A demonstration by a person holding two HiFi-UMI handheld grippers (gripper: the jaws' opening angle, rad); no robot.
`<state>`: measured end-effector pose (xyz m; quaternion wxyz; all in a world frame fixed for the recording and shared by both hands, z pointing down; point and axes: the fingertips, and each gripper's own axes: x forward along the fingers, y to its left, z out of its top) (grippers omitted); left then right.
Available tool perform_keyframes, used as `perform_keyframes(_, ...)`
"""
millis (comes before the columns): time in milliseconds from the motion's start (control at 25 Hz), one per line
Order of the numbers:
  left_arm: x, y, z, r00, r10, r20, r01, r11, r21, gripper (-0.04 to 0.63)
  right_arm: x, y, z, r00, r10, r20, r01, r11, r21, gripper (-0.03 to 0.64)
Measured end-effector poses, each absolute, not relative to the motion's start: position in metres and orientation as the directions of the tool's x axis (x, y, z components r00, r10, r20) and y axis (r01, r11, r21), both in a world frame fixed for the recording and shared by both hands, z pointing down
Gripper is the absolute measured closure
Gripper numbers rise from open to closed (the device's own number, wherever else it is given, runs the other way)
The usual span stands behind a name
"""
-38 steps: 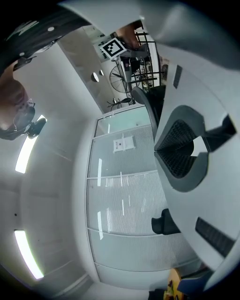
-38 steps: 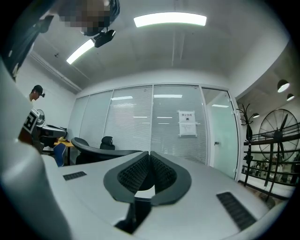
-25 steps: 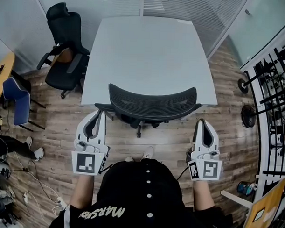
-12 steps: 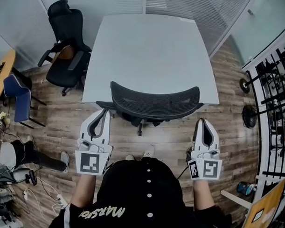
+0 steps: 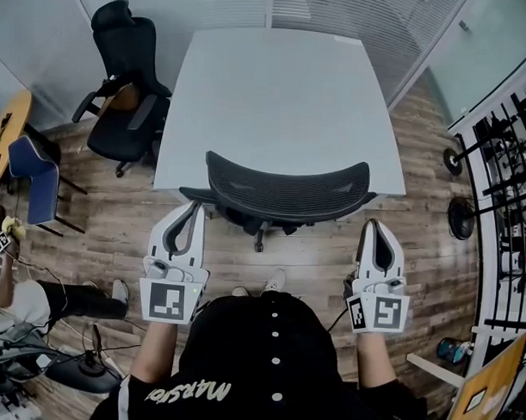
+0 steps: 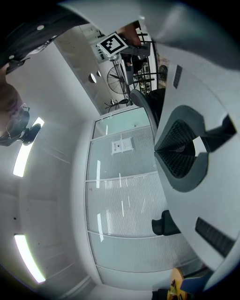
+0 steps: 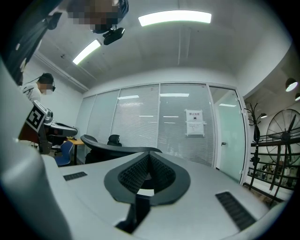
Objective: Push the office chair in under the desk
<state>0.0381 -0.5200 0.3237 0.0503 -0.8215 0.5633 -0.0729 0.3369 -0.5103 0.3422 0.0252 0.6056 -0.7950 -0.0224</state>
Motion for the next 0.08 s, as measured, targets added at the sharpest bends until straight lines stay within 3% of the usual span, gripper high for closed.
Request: perform_keyframes(80, 0.0379, -0.5194, 0.3238, 0.355, -0.933, 0.064, -0.918, -0.361, -0.163, 0.577, 0.3361, -0.5099, 0.3430, -0.264, -0.964, 0.015, -0.962, 0.265, 0.070, 0.589)
